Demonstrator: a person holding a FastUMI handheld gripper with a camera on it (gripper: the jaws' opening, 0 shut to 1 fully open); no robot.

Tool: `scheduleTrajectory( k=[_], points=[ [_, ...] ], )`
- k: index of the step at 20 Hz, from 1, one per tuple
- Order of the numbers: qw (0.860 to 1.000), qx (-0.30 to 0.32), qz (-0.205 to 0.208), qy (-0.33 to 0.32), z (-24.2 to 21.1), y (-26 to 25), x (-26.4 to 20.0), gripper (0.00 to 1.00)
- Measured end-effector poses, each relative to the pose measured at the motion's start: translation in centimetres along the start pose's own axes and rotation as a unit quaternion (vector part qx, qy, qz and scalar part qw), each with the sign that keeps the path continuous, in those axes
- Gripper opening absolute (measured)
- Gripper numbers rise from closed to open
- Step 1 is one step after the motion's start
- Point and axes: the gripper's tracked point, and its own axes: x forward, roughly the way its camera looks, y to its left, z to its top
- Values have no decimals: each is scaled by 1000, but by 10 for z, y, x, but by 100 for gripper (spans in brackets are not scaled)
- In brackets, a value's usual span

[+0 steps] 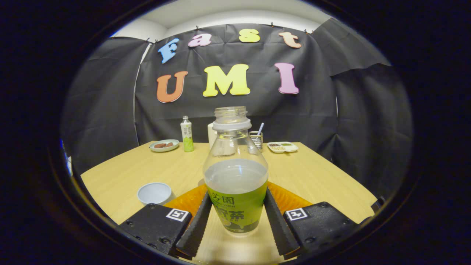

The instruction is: Take the bottle from table, then pour the juice into the cup, finally place the bottle on the coaster

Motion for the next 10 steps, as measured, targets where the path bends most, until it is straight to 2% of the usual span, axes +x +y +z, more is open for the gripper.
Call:
scheduleTrajectory(
  k=[5, 10],
  points=[
    [1000, -11, -26, 6, 6, -1, -21, 81],
    [997, -12, -40, 64, -8, -8, -20, 81]
  ],
)
